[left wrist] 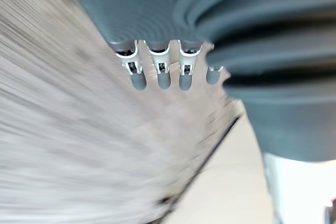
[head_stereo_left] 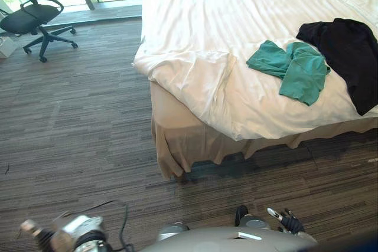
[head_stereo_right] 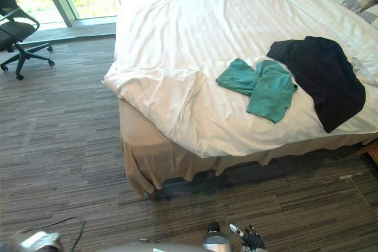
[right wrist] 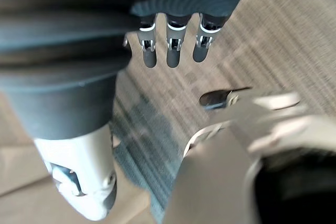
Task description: Tidy the bed and pick cloth on bed and put in laundry
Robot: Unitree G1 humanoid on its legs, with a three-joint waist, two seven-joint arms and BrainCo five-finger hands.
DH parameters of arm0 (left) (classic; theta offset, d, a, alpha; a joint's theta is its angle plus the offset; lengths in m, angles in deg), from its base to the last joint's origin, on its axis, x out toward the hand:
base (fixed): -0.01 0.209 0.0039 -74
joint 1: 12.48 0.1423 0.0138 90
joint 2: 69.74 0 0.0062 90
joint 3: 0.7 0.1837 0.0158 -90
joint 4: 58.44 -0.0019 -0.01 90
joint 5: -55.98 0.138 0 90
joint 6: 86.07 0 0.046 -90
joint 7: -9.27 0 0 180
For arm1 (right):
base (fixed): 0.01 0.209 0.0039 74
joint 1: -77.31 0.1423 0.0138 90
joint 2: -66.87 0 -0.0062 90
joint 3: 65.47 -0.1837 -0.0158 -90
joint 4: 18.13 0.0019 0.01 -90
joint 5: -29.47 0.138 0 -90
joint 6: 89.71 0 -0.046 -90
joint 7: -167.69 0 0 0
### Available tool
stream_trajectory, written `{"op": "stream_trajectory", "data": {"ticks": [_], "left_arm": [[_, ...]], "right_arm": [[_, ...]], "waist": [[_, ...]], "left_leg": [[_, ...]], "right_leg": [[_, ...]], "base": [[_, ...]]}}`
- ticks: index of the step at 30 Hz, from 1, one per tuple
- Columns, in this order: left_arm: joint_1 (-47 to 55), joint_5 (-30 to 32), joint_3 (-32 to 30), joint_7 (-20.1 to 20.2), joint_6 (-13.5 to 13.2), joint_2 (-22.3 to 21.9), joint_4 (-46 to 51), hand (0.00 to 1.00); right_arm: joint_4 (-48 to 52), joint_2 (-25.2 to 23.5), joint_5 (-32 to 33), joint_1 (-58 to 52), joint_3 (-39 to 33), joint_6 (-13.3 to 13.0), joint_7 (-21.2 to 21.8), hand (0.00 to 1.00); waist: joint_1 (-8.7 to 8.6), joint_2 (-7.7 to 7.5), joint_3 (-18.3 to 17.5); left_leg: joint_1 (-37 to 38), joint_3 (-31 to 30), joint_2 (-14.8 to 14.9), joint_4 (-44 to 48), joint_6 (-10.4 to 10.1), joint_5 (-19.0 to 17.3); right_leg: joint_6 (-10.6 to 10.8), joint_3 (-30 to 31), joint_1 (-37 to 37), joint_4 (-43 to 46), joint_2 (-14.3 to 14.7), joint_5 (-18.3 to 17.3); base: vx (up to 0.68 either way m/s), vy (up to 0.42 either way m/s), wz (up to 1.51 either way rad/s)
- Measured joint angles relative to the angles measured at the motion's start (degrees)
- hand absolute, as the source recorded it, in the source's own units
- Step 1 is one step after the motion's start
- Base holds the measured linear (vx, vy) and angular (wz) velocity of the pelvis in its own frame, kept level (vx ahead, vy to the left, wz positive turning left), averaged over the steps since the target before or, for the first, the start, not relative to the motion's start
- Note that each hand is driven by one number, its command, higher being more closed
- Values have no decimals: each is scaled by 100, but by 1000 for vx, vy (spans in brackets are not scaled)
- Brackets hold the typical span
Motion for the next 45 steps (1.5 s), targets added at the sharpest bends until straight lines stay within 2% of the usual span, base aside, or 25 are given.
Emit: {"op": "stream_trajectory", "data": {"ticks": [3, 6, 7, 8, 10, 12, 14, 16, 17, 18, 19, 20, 21, 23, 24, 29, 30, 33, 35, 36, 37, 39, 40, 43, 45], "left_arm": [[-97, 478, -533, -239, 64, 482, 153, 0], [-492, 2354, -667, -1000, 264, 1240, 570, 0], [-622, 3430, -634, -1243, 471, 1602, 756, 0], [-749, 4306, -414, -1358, 644, 2030, 883, 0], [-951, 5243, -8, -1353, 808, 2599, 1134, 0], [-1188, 5861, 465, -1308, 896, 3029, 1425, 0], [-1801, 6547, 1227, -1201, 1153, 3391, 1603, 0], [-2273, 6819, 1883, -1079, 1393, 3441, 1679, 0], [-2732, 7068, 2692, -997, 1641, 3450, 1716, 0], [-3052, 7361, 3261, -869, 1905, 3447, 1844, 0], [-3238, 7543, 3536, -834, 2028, 3443, 1894, 0], [-3630, 7853, 4032, -790, 2224, 3373, 1916, 0], [-4008, 8179, 4435, -676, 2474, 3210, 1917, 0], [-4294, 8587, 4888, -518, 2844, 3087, 1908, 0], [-4540, 8988, 5243, -231, 3185, 2990, 1890, 0], [-5452, 9422, 5870, 304, 3961, 2844, 1700, 0], [-5564, 9459, 5936, 366, 4047, 2839, 1618, 0], [-6120, 9486, 6103, 633, 4560, 2838, 1335, 0], [-6523, 9506, 6133, 830, 4895, 2837, 1082, 0], [-6744, 9591, 6194, 1022, 5189, 2818, 908, 0], [-6773, 9666, 6195, 1070, 5325, 2814, 883, 0], [-6869, 9721, 6194, 1175, 5847, 2646, 877, 0], [-6901, 9724, 6194, 1188, 5981, 2568, 879, 100], [-6945, 9908, 6112, 1228, 6686, 2340, 947, 100], [-7068, 9940, 5986, 1116, 6876, 2344, 1146, 100]], "right_arm": [[21, 12, 7, -103, 2, -23, -2, 0], [177, 6, 29, -141, 13, -69, -6, 0], [271, 6, 92, -168, 20, -85, -7, 0], [314, 9, 143, -196, 20, -106, -10, 0], [361, 9, 239, -256, 19, -168, -8, 0], [393, 8, 239, -287, 24, -195, 5, 0], [442, -1, 230, -285, 161, -200, 28, 0], [451, -5, 231, -290, 244, -193, 63, 0], [472, -6, 230, -280, 258, -194, 81, 0], [520, -5, 234, -246, 256, -194, 84, 0], [562, 0, 234, -241, 250, -195, 89, 0], [597, 27, 235, -235, 222, -197, 101, 0], [597, 85, 236, -229, 196, -194, 122, 0], [598, 157, 236, -208, 84, -192, 155, 0], [597, 251, 247, -165, -5, -191, 217, 0], [659, 356, 479, 112, -244, -200, 528, 0], [692, 371, 476, 142, -244, -221, 540, 0], [827, 470, 482, 341, -248, -418, 640, 0], [1000, 470, 688, 529, -223, -533, 751, 0], [1210, 466, 907, 633, -180, -587, 806, 0], [1277, 467, 998, 685, -155, -591, 816, 0], [1673, 476, 1338, 725, -19, -615, 855, 0], [1778, 477, 1388, 725, 26, -615, 855, 0], [2333, 473, 1599, 725, 167, -591, 862, 0], [2671, 470, 1700, 723, 252, -581, 867, 0]], "waist": [[9, 14, -93], [46, 43, -142], [45, 59, -157], [43, 76, -182], [50, 98, -206], [58, 148, -233], [34, 158, -242], [5, 156, -244], [-57, 167, -234], [-163, 136, -228], [-254, 76, -208], [-376, 125, -108], [-495, 71, -10], [-617, 143, 162], [-718, 207, 379], [-907, 227, 887], [-924, 218, 979], [-990, 209, 1323], [-1068, 137, 1537], [-1075, 44, 1670], [-1087, 10, 1709], [-1071, -122, 1865], [-1053, -162, 1895], [-1019, -231, 1990], [-957, -241, 2000]], "left_leg": [[-59, -32, 3, 3, 23, 31], [-98, -63, -6, 4, 23, 35], [-100, -52, -12, 1, 23, 35], [-100, -19, -15, -7, 22, 34], [-93, 121, -10, -7, 5, 23], [-92, 351, 23, -6, -21, 7], [-83, 637, 19, 1, -25, 4], [-108, 780, 81, 28, -17, 9], [-193, 923, 86, 54, -10, 12], [-360, 976, 88, 120, 21, 32], [-430, 1009, 85, 129, 48, 49], [-584, 1065, 80, 152, 89, 76], [-675, 1108, 88, 222, 103, 85], [-714, 1210, 104, 245, 107, 88], [-734, 1269, 126, 320, 108, 88], [-1131, 1409, 219, 624, 104, 86], [-1139, 1434, 229, 645, 99, 82], [-1485, 1522, 290, 887, 90, 66], [-1765, 1532, 315, 998, 100, 46], [-2000, 1545, 345, 1137, 114, 13], [-2108, 1557, 371, 1200, 126, -11], [-2528, 1596, 527, 1527, 142, -181], [-2671, 1608, 575, 1651, 156, -231], [-3259, 1593, 911, 2398, 178, -544], [-3545, 1567, 1119, 2785, 207, -733]], "right_leg": [[5, -43, -39, 0, 1, -13], [6, -78, -92, 0, -1, -12], [6, -66, -101, 0, 7, -11], [9, -33, -122, 0, 12, -8], [16, 42, -188, 0, 23, 7], [-1, 121, -296, 0, 50, 68], [-54, 332, -455, 0, 127, 153], [-113, 414, -560, 0, 159, 210], [-153, 487, -722, 0, 162, 258], [-194, 523, -890, 0, 151, 305], [-202, 551, -974, 0, 151, 327], [-226, 594, -1158, 1, 148, 363], [-267, 632, -1255, 1, 145, 380], [-313, 677, -1339, 3, 165, 389], [-342, 780, -1357, 5, 191, 410], [-404, 990, -1776, 42, 279, 580], [-426, 1025, -1795, 42, 296, 607], [-438, 1167, -2212, 275, 306, 610], [-438, 1208, -2556, 456, 303, 610], [-440, 1265, -2818, 600, 306, 612], [-440, 1277, -2938, 658, 306, 612], [-438, 1294, -3352, 834, 332, 609], [-429, 1294, -3463, 861, 335, 597], [-427, 1277, -3810, 959, 434, 626], [-430, 1261, -4007, 1087, 506, 624]], "base": [[40, 1, 8], [1, 0, 6], [-6, -2, -6], [-8, -1, -11], [-15, 2, -31], [-27, -4, -50], [-52, -14, -68], [-75, -37, -54], [-101, -37, -47], [-105, -30, -44], [-116, -36, -28], [-109, -49, -28], [-120, -58, -30], [-62, -47, -34], [-16, -37, -42], [-41, -70, -32], [-41, -40, -19], [-58, -28, -20], [-98, -16, -7], [-120, -13, -9], [-130, -10, -6], [-142, -6, -2], [-105, -7, -1], [-99, 2, -8], [-76, 6, -12]]}}
